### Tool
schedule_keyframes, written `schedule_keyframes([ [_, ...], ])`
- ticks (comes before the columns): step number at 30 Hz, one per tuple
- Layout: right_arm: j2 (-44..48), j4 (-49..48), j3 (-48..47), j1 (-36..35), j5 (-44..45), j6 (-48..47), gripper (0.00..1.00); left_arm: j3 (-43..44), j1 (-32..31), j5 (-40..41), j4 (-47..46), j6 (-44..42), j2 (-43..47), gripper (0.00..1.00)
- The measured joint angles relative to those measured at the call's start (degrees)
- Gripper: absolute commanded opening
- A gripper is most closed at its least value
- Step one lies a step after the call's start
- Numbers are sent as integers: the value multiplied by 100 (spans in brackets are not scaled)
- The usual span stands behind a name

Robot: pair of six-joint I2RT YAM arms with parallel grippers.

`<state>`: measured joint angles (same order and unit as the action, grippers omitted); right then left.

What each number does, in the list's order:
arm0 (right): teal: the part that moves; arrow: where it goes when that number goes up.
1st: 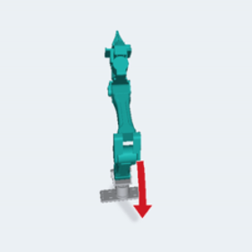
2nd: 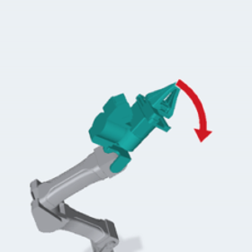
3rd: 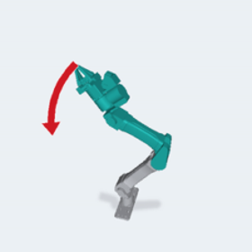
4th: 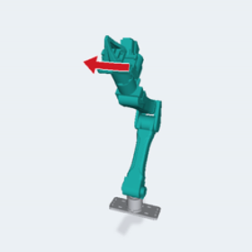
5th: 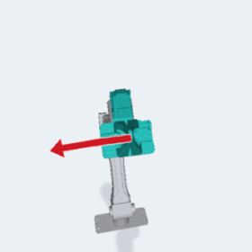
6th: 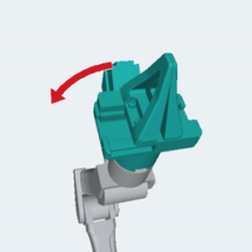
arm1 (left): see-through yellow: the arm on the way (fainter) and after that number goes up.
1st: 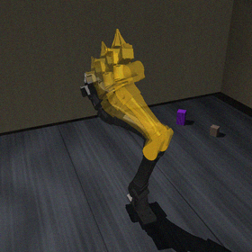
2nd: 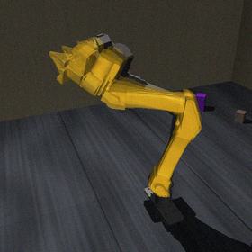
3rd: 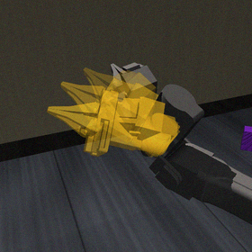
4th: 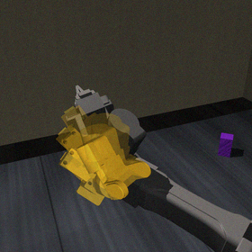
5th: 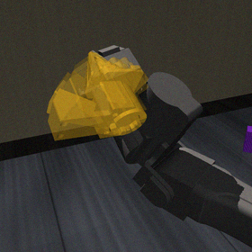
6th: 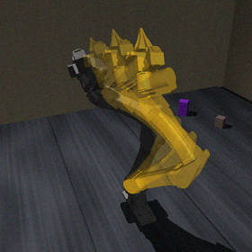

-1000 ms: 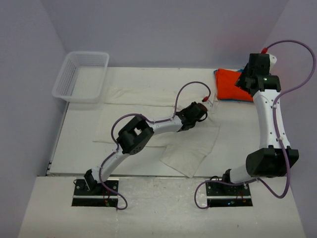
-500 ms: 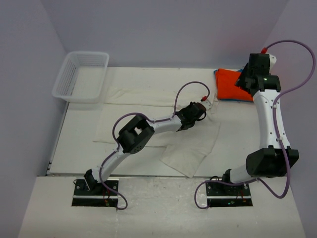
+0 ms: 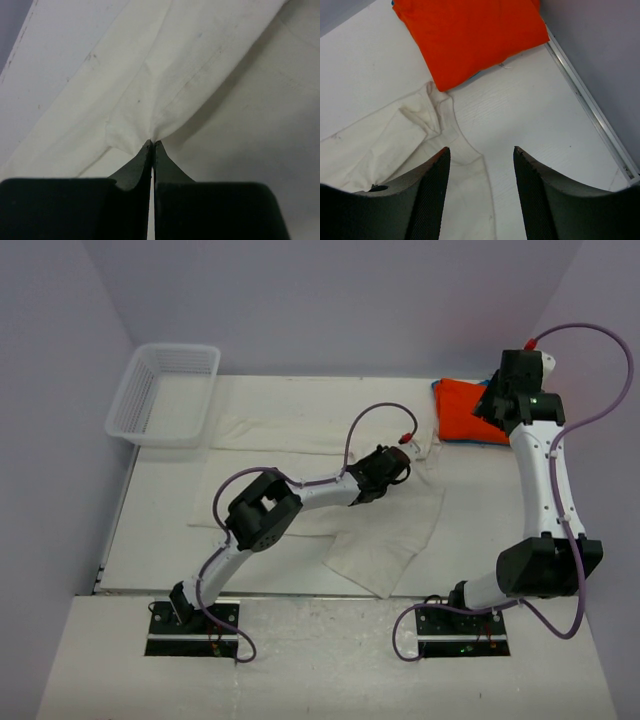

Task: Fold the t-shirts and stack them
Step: Fold the flattened tshirt in 1/3 of the way

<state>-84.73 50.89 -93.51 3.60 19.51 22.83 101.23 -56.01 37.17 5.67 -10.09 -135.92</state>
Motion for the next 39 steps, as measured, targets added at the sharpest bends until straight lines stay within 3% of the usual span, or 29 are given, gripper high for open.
schedule_keyframes([
  [9,-7,-35,116,-61,-120,-2,55,-363,0,17,153,122,761,0],
  [27,-79,-33,120,-507,-153,-39,55,-968,-66,-321,643,625,966,0],
  [39,-83,-35,293,-522,-199,-44,55,-1626,-243,-376,647,828,1620,0],
])
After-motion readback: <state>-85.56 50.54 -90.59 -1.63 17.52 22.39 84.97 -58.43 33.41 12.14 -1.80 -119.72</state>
